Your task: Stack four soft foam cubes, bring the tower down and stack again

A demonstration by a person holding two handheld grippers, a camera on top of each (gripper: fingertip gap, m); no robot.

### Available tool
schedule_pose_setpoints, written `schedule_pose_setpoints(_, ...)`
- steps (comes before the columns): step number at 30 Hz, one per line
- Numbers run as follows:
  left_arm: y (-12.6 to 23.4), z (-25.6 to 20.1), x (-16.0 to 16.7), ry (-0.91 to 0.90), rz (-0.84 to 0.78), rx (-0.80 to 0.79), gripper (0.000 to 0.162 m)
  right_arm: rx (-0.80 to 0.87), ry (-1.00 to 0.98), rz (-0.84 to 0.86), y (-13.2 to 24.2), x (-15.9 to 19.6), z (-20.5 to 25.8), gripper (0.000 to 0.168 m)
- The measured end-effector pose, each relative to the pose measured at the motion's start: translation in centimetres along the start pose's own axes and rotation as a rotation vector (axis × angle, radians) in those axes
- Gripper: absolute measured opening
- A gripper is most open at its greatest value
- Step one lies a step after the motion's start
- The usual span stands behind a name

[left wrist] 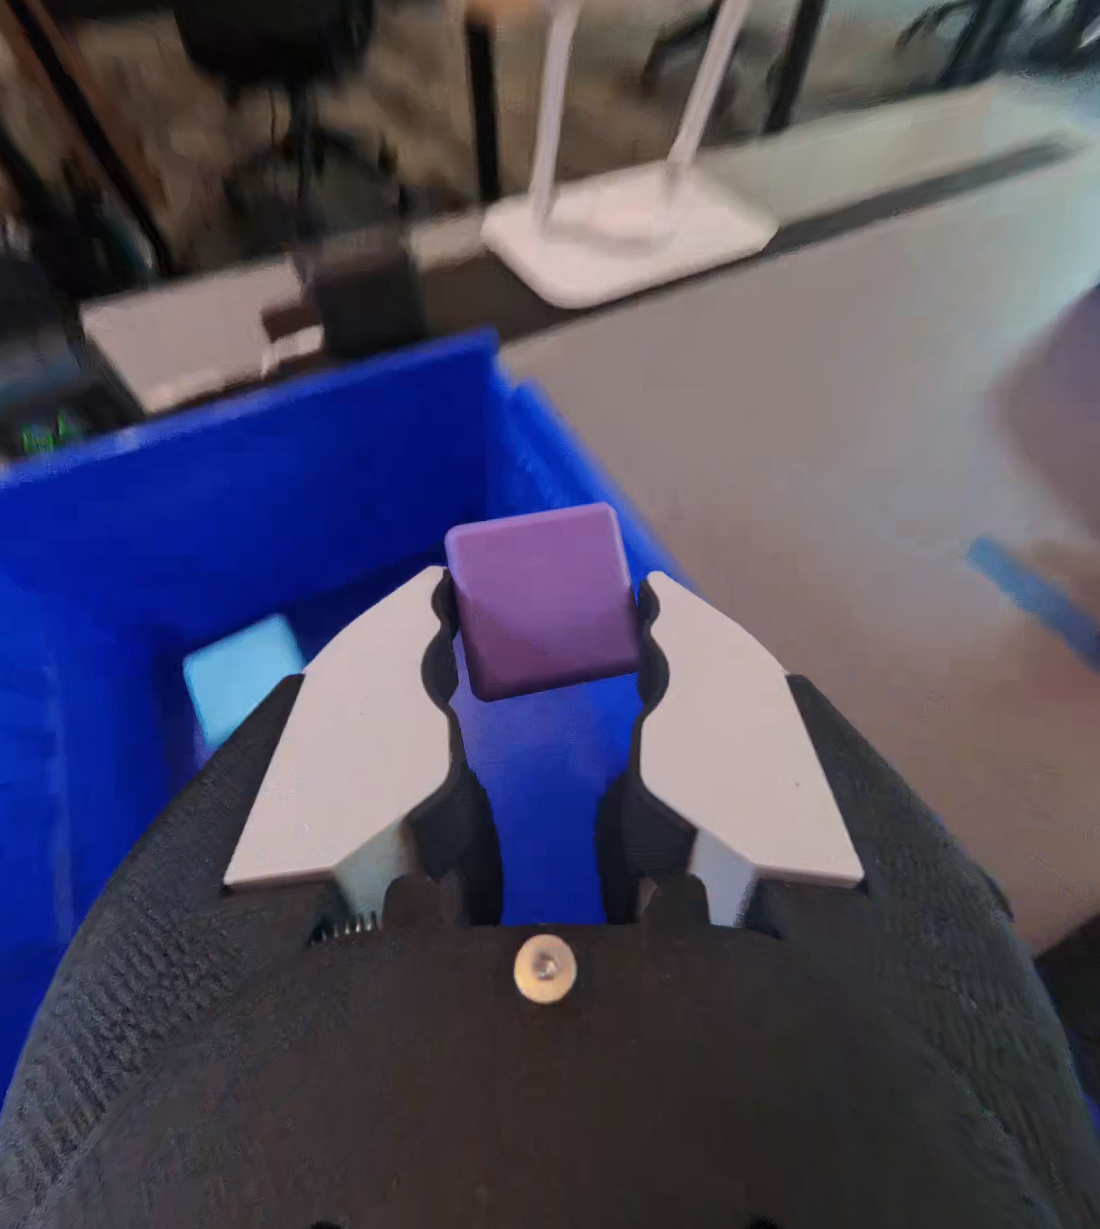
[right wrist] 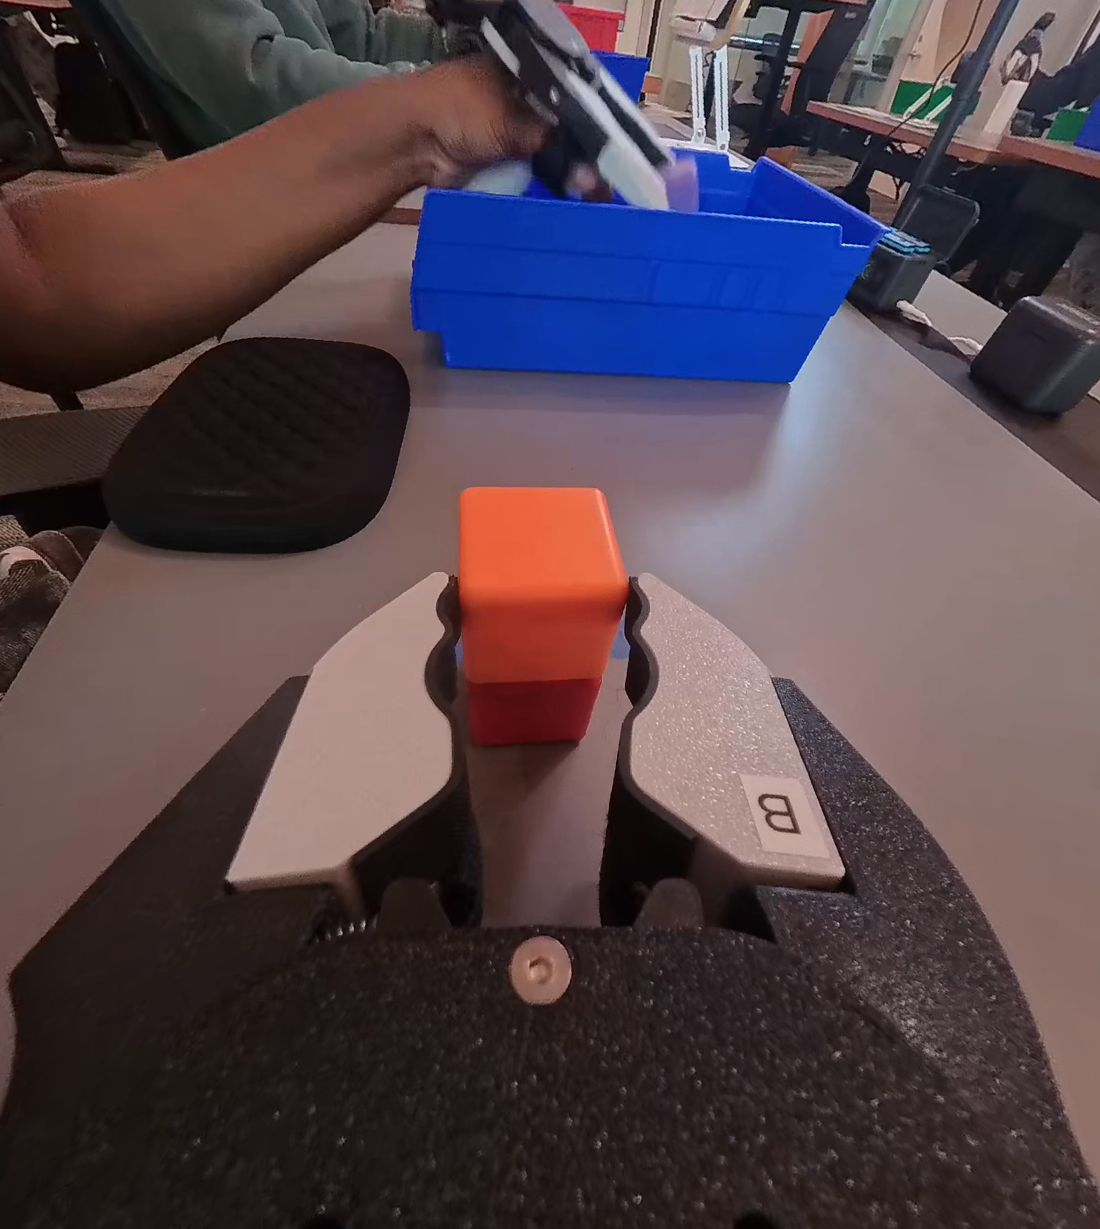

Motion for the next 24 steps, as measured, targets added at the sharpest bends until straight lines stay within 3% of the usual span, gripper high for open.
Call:
schedule_pose_setpoints(3,3.7,-4.0,-3.7,-0.156,-0.238,0.179,0.051,-0.003,-0.002,-0.001,-0.1,0.0,0.0,0.048)
schedule_pose_setpoints(6,5.6,-9.7,-6.7,-0.361,-0.328,0.464,0.052,-0.006,0.002,-0.001,-0.1,0.0,-0.1,0.048)
schedule_pose_setpoints(8,5.5,-13.5,-7.9,-0.484,-0.329,0.644,0.051,-0.008,0.010,-0.002,-0.1,0.0,0.0,0.048)
schedule_pose_setpoints(11,3.2,-17.9,-8.3,-0.592,-0.202,0.833,0.051,-0.007,0.020,-0.003,-0.1,0.0,0.0,0.048)
schedule_pose_setpoints(16,-1.2,-21.2,-8.0,-0.738,0.176,0.789,0.051,-0.006,0.026,-0.003,-0.1,-0.1,0.0,0.048)
schedule_pose_setpoints(19,-2.2,-23.2,-8.1,-0.826,0.294,0.737,0.052,-0.007,0.026,-0.003,-0.1,0.0,0.0,0.048)
schedule_pose_setpoints(24,-4.1,-25.5,-8.1,-0.910,0.394,0.800,0.052,-0.012,0.021,-0.006,-0.2,0.0,-0.1,0.048)
Point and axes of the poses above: each gripper's, where its closed fingertips meet, y back along the fingers, x out of its underside, z = x × y across the jaws, the point moved 9 cm from there along y, back along the fingers, and after that the axes turned 6 degrees about z, right-handed, at the moved point
